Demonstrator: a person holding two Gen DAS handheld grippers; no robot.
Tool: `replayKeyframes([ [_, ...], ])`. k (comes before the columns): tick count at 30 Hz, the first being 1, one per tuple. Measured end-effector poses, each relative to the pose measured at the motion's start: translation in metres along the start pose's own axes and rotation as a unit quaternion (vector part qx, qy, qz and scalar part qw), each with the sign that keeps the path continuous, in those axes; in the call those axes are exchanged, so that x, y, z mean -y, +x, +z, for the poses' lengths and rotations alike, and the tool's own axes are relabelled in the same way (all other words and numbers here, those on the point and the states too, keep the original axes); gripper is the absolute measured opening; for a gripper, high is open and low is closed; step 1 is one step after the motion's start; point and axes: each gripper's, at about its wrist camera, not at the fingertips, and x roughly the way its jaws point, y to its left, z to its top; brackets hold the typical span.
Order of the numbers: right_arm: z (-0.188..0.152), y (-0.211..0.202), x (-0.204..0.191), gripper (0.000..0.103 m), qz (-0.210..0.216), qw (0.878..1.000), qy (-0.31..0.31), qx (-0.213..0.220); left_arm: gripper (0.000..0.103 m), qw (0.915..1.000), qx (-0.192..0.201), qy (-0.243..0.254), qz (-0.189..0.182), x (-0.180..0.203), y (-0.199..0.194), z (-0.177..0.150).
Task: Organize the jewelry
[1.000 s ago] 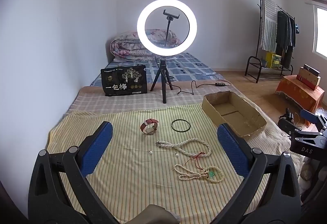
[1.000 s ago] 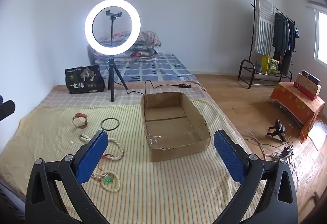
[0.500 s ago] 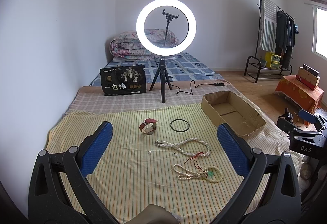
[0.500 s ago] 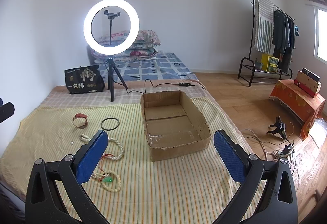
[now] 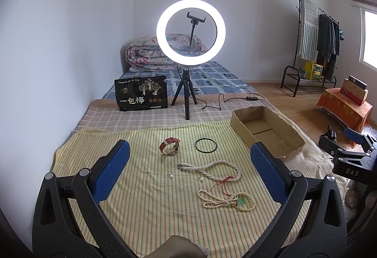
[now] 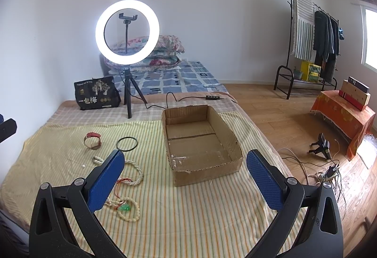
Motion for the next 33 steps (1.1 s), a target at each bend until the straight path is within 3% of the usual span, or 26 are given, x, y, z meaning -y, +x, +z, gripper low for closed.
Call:
replayKeyframes([
  [33,0.0019,0.0011,-0.0034,0.103,0.006,1.0,-0.002,-0.003,0.103,1.0,0.0,-0.002,-0.001,-0.001,0.0007,-0.0009],
])
